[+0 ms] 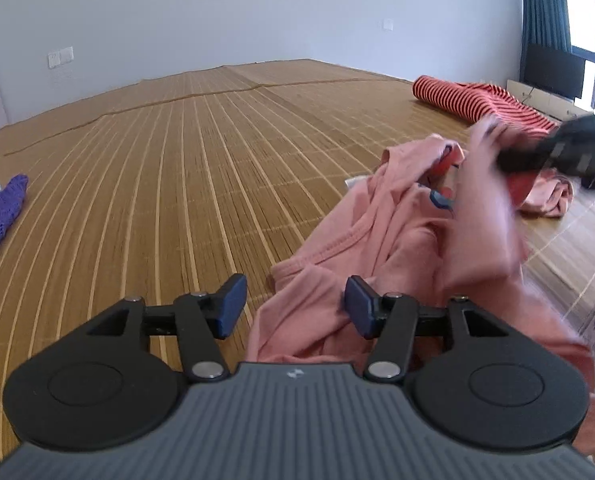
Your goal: Fold clothes
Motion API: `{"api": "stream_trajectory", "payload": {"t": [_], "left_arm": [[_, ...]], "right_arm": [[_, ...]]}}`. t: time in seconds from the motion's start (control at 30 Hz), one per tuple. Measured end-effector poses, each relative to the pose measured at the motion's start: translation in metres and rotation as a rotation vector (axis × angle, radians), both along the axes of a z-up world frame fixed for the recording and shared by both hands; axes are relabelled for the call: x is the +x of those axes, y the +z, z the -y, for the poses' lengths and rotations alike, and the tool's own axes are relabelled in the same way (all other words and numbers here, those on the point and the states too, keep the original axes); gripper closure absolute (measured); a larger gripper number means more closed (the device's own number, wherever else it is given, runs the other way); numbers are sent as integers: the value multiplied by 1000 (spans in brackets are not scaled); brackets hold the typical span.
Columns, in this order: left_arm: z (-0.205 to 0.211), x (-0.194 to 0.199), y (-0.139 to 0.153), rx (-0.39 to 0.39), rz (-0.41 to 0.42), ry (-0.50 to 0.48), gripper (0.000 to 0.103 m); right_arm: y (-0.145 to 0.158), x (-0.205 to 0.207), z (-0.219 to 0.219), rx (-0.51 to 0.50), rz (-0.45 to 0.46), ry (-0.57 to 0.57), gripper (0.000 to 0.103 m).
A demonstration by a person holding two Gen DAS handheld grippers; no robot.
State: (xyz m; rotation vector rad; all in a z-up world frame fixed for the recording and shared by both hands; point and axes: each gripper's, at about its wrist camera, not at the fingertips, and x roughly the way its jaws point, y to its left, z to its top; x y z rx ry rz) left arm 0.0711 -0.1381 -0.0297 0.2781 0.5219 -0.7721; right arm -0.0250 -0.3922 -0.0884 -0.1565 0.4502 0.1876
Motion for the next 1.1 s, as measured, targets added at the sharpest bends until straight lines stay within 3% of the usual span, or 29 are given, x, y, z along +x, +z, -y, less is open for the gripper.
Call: {"api": "stream_trajectory", "payload": {"t": [0.17,0.33,0.4,0.43,0.47,0.63,0.77,0.87,1.1], "left_arm": [[4,-3,-6,2,18,-2,39],[6,-1,-8,-17,-6,-15,34],[4,-1,-8,-22,-7,-16,33],[4,-1,-7,-24,-7,-16,33],[3,-2,-7,-27,-8,-16,32],[0,-3,-6,-40,-9,-18,31],[-2,-4,-4,-54,-5,-16,31],[-5,-6,1,-78,14,-2,31],[-14,-12,16,-165,36,-8,31]], "right_arm": [[15,-18,45,-17,22,-210,94],[9,-21,97,-12,-81,-389,93],[5,-22,105,-33,-114,-420,81],[3,-24,108,-44,-124,-436,69],[2,-25,107,-42,-118,-442,66],[19,-47,97,-49,-50,-392,63],[41,-55,76,-145,53,-386,51],[50,-61,70,-153,71,-378,47],[4,-38,35,97,-187,-8,45]]}}
